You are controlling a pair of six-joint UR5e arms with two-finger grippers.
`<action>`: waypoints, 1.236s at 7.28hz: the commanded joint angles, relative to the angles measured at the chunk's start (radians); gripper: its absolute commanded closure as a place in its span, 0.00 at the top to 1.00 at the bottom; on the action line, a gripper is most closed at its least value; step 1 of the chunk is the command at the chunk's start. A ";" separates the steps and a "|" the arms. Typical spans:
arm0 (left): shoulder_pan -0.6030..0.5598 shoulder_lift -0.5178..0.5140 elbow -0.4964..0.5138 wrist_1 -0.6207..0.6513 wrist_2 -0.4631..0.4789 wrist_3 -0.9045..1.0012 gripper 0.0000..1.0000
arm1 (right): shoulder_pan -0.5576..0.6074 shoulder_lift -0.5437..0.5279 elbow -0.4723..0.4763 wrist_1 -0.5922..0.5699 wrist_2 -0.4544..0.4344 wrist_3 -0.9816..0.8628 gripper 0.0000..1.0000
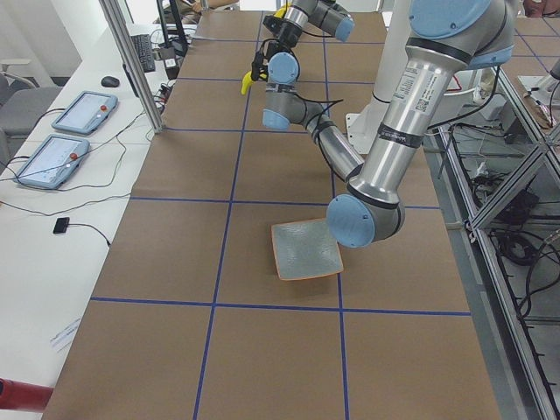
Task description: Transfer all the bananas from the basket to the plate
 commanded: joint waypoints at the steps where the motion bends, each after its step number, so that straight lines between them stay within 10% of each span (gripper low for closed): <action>1: -0.001 0.001 -0.005 0.000 0.000 0.005 0.00 | 0.000 -0.003 -0.001 0.000 0.000 -0.015 0.21; 2: -0.001 0.001 -0.008 0.000 0.000 0.003 0.00 | 0.000 -0.012 -0.001 0.000 -0.038 -0.052 0.99; 7: -0.007 0.131 -0.031 -0.026 -0.005 0.013 0.00 | 0.021 -0.102 0.091 -0.010 -0.061 -0.202 1.00; 9: -0.016 0.356 -0.048 -0.147 -0.008 0.076 0.00 | 0.153 -0.179 0.114 -0.096 0.125 -0.277 1.00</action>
